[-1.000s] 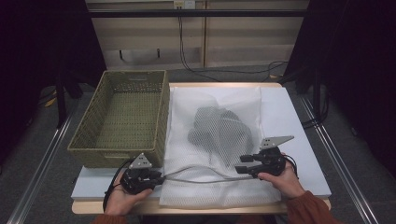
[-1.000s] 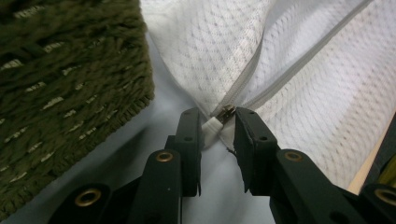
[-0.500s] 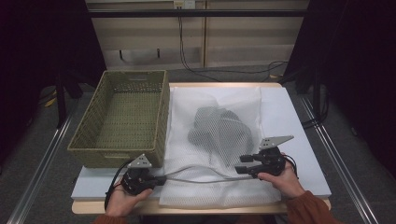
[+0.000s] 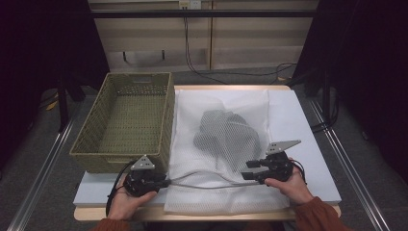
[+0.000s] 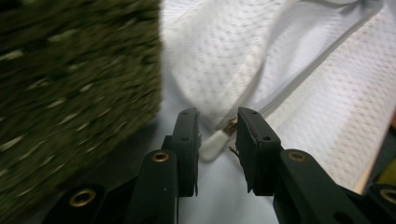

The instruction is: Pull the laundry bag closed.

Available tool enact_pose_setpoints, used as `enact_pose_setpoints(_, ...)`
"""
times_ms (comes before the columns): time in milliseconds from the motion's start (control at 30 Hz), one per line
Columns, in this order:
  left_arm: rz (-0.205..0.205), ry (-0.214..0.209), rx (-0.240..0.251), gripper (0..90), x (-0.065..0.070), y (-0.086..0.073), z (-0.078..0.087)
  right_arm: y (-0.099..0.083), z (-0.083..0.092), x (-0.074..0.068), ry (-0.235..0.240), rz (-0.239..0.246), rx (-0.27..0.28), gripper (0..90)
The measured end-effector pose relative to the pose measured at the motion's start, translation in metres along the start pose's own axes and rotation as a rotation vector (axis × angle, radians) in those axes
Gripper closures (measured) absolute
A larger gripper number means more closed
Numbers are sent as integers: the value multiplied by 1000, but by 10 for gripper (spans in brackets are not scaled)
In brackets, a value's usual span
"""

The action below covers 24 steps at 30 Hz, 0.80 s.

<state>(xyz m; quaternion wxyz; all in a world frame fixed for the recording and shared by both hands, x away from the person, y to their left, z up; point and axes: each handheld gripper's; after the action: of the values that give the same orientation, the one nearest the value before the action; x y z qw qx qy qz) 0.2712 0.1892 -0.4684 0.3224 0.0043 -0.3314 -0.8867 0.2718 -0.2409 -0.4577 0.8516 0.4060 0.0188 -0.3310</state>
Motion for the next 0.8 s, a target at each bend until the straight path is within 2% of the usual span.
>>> enact_pose_setpoints(133, -31, 7, -48, 731, 4, 1, -6, 0, -1, 0, -2, -6, -7, 432)
enact_pose_setpoints(200, -31, -9, -49, 761, 5, 0, -5, 0, -1, -1, 0, -3, -3, 431)
enact_pose_setpoints(233, -29, -2, -47, 776, 5, 0, -4, 0, 0, 0, 3, 0, 0, 431)
enact_pose_setpoints(267, -19, -19, -41, 783, 4, -1, -2, 0, 0, 0, -1, 4, 1, 431)
enact_pose_setpoints(400, -1, -43, -23, 818, 5, -4, 1, 0, 1, 0, -5, -5, 2, 430)
enact_pose_setpoints(567, -1, -45, -23, 818, 8, -5, 3, 0, 1, 0, -4, -3, 1, 428)
enact_pose_setpoints(800, 16, -52, 8, 787, 10, -5, 6, 0, 1, 0, -5, -7, 2, 424)
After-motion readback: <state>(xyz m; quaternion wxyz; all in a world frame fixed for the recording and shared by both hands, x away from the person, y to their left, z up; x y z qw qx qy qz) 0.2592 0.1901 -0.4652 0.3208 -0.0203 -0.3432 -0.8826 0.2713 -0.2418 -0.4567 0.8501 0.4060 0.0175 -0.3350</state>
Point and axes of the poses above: each handheld gripper's, and its own axes: z roughly backward along the jaws, y roughly out of its top, x roughly to its right, and after that the axes turned 7 degrees about -x, right-handed
